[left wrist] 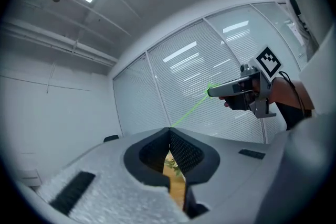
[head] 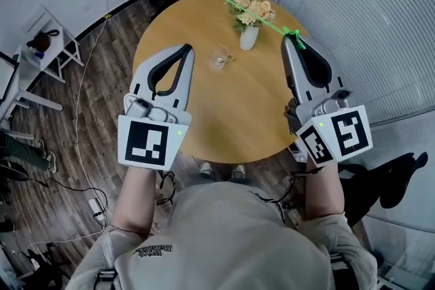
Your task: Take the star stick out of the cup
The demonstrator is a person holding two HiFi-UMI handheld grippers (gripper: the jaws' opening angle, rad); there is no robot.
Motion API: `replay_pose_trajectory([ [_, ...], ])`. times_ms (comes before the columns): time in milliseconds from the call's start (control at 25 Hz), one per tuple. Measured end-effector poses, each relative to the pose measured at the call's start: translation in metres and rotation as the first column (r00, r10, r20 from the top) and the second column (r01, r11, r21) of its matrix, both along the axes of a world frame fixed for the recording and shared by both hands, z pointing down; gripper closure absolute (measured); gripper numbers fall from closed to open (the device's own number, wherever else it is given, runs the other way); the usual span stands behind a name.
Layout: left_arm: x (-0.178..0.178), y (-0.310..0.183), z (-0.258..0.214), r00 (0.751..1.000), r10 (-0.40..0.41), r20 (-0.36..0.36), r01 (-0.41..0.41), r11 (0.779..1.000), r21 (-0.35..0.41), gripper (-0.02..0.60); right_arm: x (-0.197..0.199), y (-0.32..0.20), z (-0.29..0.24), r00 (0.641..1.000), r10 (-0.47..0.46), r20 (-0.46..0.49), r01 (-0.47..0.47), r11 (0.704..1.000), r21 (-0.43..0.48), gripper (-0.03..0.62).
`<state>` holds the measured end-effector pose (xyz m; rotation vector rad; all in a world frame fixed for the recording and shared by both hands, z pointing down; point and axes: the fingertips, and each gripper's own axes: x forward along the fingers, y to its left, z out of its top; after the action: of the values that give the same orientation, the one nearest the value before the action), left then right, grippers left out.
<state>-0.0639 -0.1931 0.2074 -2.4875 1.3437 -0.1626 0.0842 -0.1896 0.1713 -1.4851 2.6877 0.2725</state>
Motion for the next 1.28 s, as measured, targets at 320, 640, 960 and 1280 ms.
replay_pose_trajectory([
  [320, -0.001, 0.021, 0.006, 1.000, 0.015, 0.008, -0.015, 1.000, -0.017, 0.561, 0.001, 0.030, 0.007, 1.000, -0.007, -0.027, 0.007, 1.000, -0.001, 0.557],
  [640, -0.003, 0.032, 0.024, 1.000, 0.025, 0.007, -0.024, 0.998, -0.065, 0.561, 0.005, 0.039, 0.031, 0.999, -0.008, -0.046, 0.006, 0.998, -0.058, 0.557],
  [960, 0.002, 0.037, 0.027, 0.999, 0.040, 0.004, -0.040, 0.996, -0.078, 0.561, 0.004, 0.045, 0.037, 0.989, 0.000, -0.147, -0.006, 0.999, -0.038, 0.557],
  [1280, 0.007, 0.045, 0.026, 0.998, 0.069, 0.009, -0.068, 0.994, -0.088, 0.561, -0.006, 0.052, 0.039, 0.990, -0.042, -0.137, 0.033, 0.997, -0.066, 0.557],
])
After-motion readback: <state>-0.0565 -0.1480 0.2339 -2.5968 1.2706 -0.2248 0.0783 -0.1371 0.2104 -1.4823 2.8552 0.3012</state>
